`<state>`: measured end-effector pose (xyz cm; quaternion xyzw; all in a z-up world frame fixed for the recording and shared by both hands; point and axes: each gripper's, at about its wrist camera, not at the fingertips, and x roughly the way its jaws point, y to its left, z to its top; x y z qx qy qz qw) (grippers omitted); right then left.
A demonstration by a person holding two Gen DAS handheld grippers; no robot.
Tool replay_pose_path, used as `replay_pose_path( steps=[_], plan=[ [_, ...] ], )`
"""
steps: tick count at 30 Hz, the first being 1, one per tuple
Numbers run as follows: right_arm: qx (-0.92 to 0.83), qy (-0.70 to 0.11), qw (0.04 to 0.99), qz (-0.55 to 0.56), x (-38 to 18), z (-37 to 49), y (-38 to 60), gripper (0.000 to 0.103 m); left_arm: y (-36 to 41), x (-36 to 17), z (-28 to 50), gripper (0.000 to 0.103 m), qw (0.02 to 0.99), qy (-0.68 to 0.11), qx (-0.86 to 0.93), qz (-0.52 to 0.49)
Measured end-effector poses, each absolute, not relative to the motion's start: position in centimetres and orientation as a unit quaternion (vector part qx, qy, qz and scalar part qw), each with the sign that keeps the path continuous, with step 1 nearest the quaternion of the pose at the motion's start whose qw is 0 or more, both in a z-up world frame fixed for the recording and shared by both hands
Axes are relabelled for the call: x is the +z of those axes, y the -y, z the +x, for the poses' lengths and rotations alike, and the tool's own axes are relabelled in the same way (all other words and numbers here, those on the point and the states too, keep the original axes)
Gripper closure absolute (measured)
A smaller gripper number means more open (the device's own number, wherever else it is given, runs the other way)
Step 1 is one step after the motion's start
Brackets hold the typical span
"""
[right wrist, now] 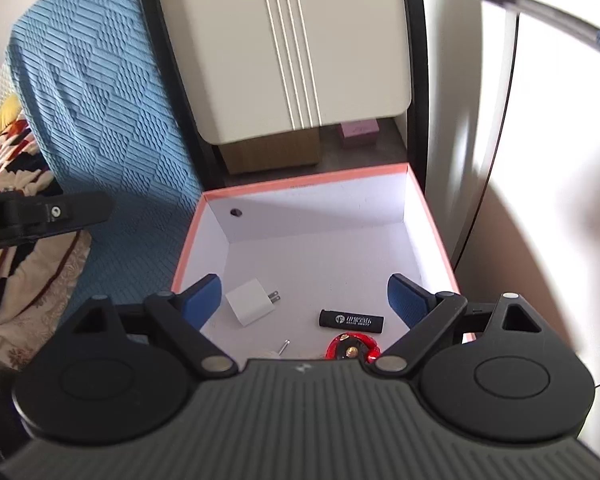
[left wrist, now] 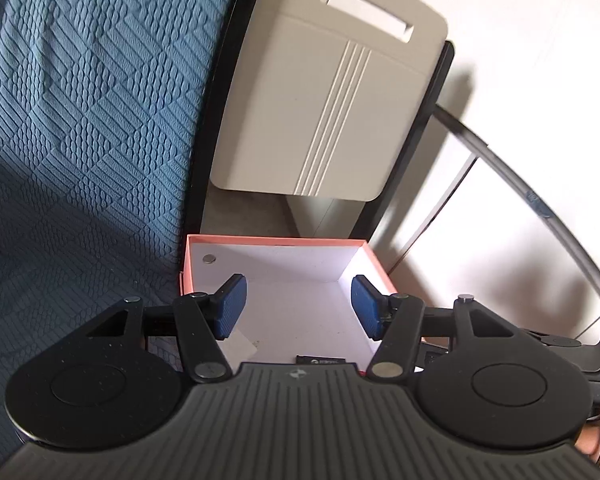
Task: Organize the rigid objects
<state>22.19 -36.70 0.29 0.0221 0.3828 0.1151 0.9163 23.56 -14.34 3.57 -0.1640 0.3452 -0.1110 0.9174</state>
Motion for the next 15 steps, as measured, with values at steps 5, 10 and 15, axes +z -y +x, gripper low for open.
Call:
replay_pose_path(
  steps=[5, 10, 15],
  plan=[
    [0.113, -0.362, 0.925, 0.014, 2.1, 19.3, 36.0, 0.011, 14.1, 5.5, 21.2, 0.039, 0.924, -0.329, -0.118, -0.157],
    [0.110, -0.348, 0.931, 0.016, 3.1, 16.7, 35.8, 0.011, 13.6, 6.9, 18.8, 0.039, 0.928, -0.313, -0.122, -0.161],
    [0.100, -0.341, 0.934, 0.018, 3.8, 14.1, 35.8, 0.011, 13.5, 7.0, 16.4, 0.039, 0.926, -0.315, -0.131, -0.162]
  ],
)
